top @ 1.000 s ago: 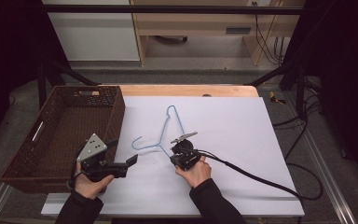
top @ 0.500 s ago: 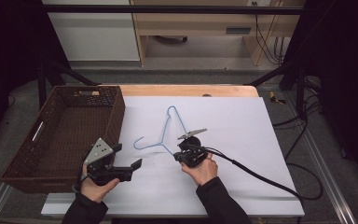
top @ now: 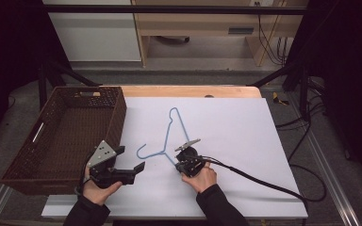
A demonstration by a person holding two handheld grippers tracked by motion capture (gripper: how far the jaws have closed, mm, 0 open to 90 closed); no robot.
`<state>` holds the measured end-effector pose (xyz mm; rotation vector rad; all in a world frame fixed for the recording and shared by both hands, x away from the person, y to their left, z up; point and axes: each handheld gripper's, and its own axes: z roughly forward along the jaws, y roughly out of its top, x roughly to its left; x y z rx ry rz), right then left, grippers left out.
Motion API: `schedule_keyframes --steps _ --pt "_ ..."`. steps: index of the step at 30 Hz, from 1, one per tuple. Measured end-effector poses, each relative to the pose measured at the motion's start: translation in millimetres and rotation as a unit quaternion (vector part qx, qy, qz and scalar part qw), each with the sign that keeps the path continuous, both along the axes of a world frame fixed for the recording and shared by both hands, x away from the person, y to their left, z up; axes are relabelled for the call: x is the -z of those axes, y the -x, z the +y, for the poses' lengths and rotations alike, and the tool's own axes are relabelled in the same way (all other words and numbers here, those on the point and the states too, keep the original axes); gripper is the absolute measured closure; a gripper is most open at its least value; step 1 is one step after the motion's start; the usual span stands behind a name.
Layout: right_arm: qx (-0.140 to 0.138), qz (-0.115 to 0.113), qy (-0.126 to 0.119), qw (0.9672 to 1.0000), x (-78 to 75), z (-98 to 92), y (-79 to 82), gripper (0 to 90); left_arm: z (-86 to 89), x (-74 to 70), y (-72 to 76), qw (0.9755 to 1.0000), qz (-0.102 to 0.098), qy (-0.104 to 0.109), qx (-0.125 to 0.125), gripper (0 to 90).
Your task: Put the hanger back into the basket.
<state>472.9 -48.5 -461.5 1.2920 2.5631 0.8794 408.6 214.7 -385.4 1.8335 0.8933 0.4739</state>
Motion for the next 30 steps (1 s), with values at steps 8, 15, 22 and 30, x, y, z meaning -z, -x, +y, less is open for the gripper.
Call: schedule_keyframes --steps 8,15,22,30 --pt "-0.018 -0.016 0.019 0.9995 0.7 0.5 2.4 82.8 6.4 -7.1 1.0 0.9999 -0.011 0.006 -0.006 7.0" --pt "-0.021 -0.03 0.019 0.9991 0.3 5.0 -4.4 78.1 8.0 -8.0 0.1 0.9999 -0.011 0.006 -0.007 7.1" --pt "-0.021 -0.034 0.029 0.9988 3.1 8.4 -2.2 86.7 8.2 -7.8 -0.5 0.9999 -0.01 0.005 -0.008 7.1" --pt "0.004 -0.01 0.019 0.9998 1.4 9.0 -4.5 87.7 8.1 -7.2 -0.9 0.9999 -0.009 0.004 -0.008 7.2"
